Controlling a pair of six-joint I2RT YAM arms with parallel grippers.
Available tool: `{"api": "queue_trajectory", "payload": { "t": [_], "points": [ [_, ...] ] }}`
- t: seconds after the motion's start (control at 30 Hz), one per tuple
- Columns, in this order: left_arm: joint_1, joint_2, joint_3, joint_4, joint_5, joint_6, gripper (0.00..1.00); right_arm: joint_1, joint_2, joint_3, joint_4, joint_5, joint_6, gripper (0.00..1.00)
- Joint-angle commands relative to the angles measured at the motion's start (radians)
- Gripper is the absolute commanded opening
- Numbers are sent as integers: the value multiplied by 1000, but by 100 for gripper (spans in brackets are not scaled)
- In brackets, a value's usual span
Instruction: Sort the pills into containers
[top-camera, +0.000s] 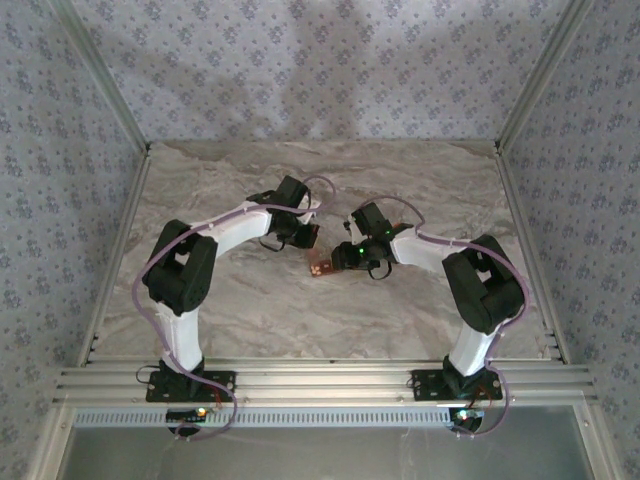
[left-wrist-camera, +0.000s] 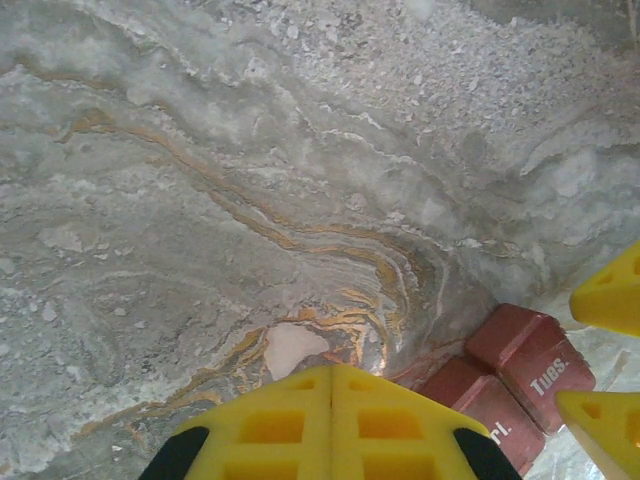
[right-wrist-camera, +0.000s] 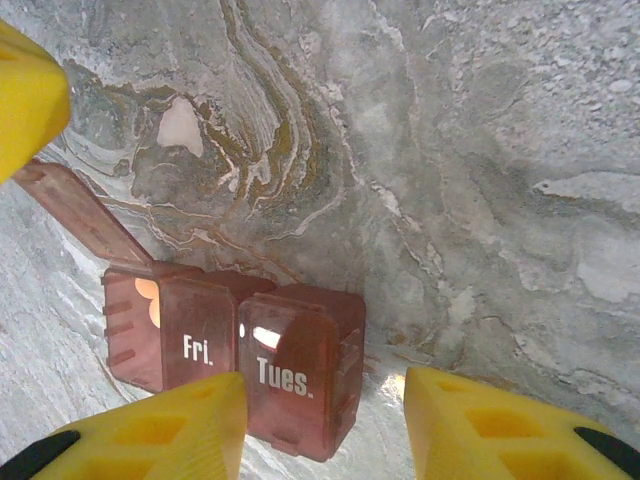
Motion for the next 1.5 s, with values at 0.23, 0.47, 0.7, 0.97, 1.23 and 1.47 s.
{"api": "queue_trajectory", "payload": {
  "t": [0.23, 0.47, 0.7, 0.97, 1.23, 1.47],
  "points": [
    [-27, -60, -5, -16, 57, -7, 0, -7, 24, -1, 1, 23, 16, 46],
    [-38, -93, -41, -9, 73, -16, 0, -7, 30, 0, 2, 28, 19, 45],
    [-27, -155, -84, 54, -65, -47, 0, -7, 31, -4, 1, 32, 18, 44],
    [-10, -59, 7, -20, -77, -30, 0, -7, 31, -2, 0, 31, 19, 44],
    [-11, -4, 25, -43, -51, -20, 0, -7, 29, -1, 0, 35, 19, 44],
    [-10, 4, 22, -46, -24, -16, 0, -6, 29, -6, 3, 36, 22, 44]
  ]
}}
